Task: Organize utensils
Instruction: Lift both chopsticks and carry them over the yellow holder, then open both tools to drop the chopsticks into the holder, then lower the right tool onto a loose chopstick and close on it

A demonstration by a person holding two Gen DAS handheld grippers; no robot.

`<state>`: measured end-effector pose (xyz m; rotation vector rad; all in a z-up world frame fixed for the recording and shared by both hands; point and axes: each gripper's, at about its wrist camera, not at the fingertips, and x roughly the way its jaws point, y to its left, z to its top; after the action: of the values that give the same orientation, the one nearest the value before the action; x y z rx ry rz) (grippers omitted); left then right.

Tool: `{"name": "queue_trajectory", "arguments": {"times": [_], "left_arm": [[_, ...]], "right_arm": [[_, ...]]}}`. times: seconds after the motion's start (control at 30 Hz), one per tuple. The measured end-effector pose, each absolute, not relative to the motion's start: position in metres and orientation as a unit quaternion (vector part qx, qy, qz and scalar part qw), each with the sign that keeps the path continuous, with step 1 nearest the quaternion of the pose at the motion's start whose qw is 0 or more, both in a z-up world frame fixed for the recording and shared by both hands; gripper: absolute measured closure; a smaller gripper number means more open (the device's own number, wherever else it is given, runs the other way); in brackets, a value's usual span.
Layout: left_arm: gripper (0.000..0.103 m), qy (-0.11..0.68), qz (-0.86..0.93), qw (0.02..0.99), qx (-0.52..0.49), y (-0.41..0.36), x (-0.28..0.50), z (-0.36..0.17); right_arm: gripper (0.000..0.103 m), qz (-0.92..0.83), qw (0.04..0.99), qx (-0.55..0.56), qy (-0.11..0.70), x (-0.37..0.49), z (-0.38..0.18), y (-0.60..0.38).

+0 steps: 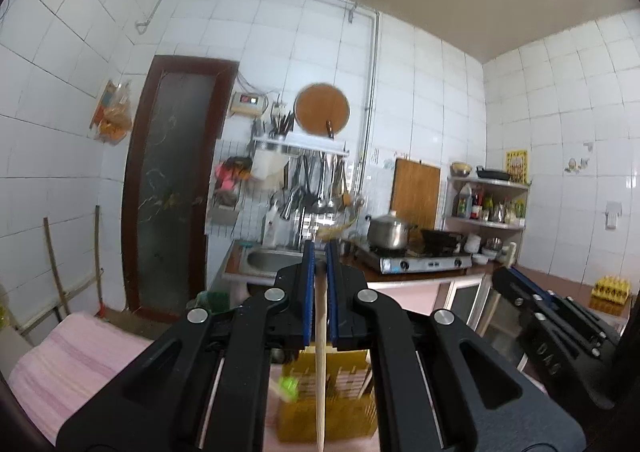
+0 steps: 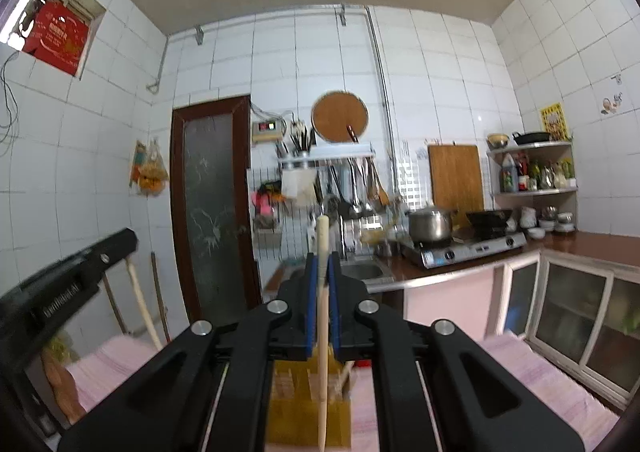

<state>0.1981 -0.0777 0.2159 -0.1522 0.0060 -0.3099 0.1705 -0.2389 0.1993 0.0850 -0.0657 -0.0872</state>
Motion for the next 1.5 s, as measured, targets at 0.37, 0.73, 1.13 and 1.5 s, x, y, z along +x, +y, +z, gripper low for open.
{"name": "queue_trajectory", "arguments": {"times": [0.37,0.73,1.13,1.5], "left_arm": [[0.099,-0.029,-0.133,0.987,-0.08,-0.108,0.288,0.209],[0.098,0.062,-0.119,0.989,-0.063,-0.108,0.354,0.127],[0.005,0.113,-0.098,0.988,-0.024,-0.046,0.274,0.136],[0.005,0.208,-0.065,0.976,0.001,0.005,0.218,0.058]], "right_arm": [[0.097,-0.053,0.996,0.055,-0.042,0.267,0.192,-0.255],[0.096,-0.051,0.996,0.05,0.052,0.317,0.112,-0.265],[0.035,-0.092,0.985,0.027,0.144,0.239,0.11,-0.266],[0.029,-0.108,0.961,0.037,0.25,0.196,0.041,-0.227]]}}
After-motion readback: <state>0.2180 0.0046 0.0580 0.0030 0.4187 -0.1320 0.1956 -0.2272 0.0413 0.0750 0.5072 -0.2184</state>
